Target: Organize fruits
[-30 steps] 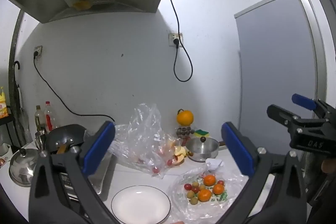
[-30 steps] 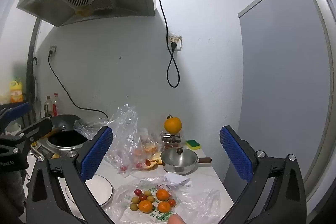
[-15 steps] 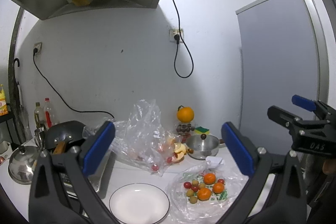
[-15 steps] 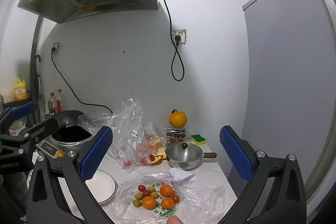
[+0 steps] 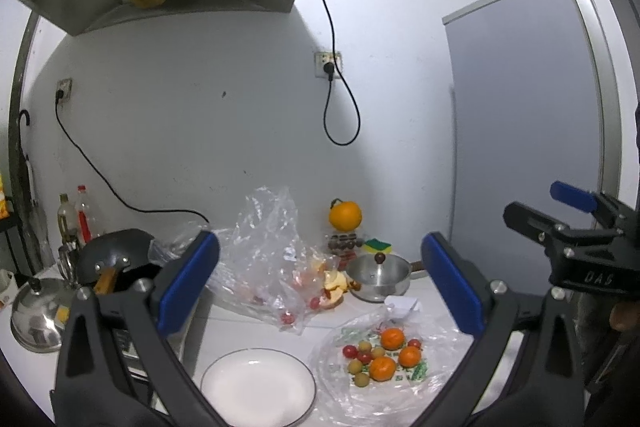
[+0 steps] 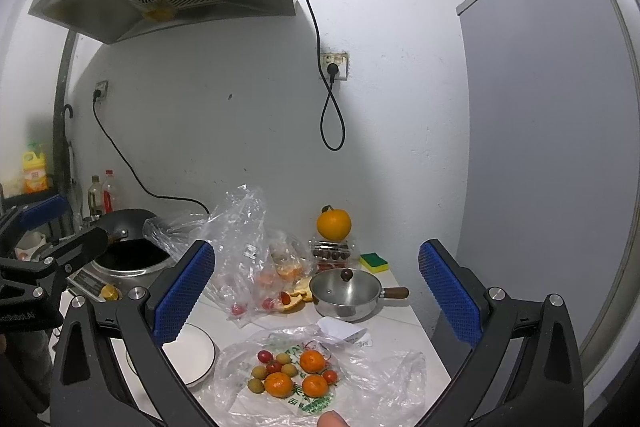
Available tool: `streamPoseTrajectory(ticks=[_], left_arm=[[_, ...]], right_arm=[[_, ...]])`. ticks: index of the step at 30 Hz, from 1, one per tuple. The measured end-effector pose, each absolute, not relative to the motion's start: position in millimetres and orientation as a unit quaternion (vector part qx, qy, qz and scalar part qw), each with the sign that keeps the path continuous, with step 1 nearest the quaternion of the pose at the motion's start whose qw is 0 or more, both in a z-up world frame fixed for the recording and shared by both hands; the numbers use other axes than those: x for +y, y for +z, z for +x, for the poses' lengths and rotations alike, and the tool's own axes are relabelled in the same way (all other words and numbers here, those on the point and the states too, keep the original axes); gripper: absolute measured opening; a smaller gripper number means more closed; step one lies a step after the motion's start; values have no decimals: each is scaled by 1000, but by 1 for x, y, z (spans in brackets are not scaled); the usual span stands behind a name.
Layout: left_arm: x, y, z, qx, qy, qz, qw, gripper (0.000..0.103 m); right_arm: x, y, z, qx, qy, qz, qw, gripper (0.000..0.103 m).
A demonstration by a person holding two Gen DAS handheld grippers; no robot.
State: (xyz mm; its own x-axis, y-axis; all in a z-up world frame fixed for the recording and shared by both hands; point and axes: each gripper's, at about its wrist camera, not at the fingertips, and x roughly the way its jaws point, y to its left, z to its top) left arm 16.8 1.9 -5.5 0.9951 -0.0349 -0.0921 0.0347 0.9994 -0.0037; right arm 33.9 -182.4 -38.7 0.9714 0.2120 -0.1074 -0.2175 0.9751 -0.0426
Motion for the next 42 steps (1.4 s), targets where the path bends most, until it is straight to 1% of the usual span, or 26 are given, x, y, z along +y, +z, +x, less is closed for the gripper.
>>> streamPoseTrajectory(ticks=[42], left_arm=[[-2,-10,34,50,-26,-4,998,102]], right_arm=[[-188,-39,51,61,111,-28,992,103]])
